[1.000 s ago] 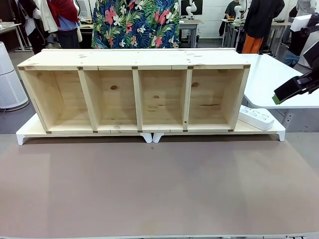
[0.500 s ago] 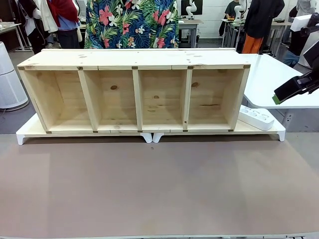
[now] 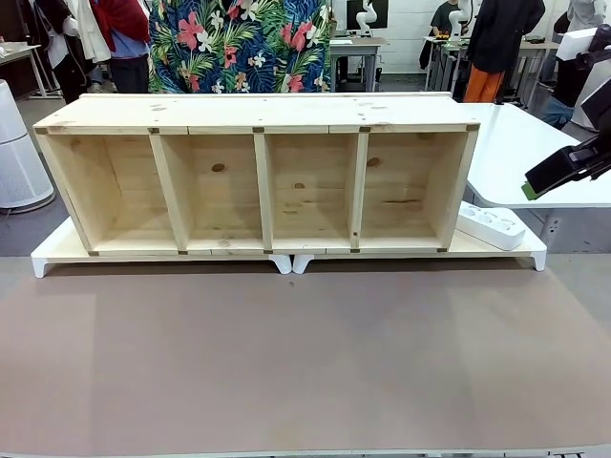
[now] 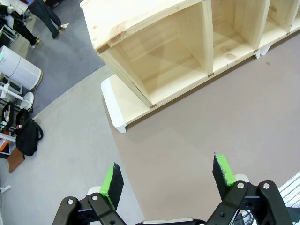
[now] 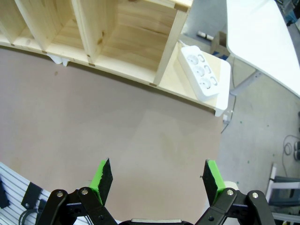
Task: Perform cable management.
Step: When the cord part of the Power Cable appears at the lower middle area of the table and stops, grasp the cord part of the Power Cable.
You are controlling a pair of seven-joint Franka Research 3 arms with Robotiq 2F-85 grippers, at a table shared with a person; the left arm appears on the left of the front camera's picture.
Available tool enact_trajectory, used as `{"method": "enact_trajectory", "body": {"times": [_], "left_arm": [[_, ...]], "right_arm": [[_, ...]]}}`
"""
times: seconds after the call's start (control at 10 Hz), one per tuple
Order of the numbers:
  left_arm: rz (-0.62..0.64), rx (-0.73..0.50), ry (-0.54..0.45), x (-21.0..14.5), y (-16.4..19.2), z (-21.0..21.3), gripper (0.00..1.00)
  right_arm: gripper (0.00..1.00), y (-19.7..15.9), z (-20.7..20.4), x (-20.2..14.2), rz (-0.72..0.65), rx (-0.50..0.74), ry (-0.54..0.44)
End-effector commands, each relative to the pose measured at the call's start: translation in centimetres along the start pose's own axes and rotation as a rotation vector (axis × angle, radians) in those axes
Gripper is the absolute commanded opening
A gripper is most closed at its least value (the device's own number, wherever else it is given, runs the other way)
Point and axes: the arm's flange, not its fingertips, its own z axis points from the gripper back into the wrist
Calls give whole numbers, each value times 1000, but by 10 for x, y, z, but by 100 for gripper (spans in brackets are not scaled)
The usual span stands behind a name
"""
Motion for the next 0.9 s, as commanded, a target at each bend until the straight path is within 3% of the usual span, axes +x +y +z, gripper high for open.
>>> {"method": "enact_trajectory", "body": {"times": [0.0, 0.8], "left_arm": [[12, 3, -5, 1, -1, 1, 100], [12, 3, -5, 1, -1, 1, 100]], "right_arm": [[100, -1, 0, 0, 1, -4, -1], [100, -1, 0, 0, 1, -4, -1]]}}
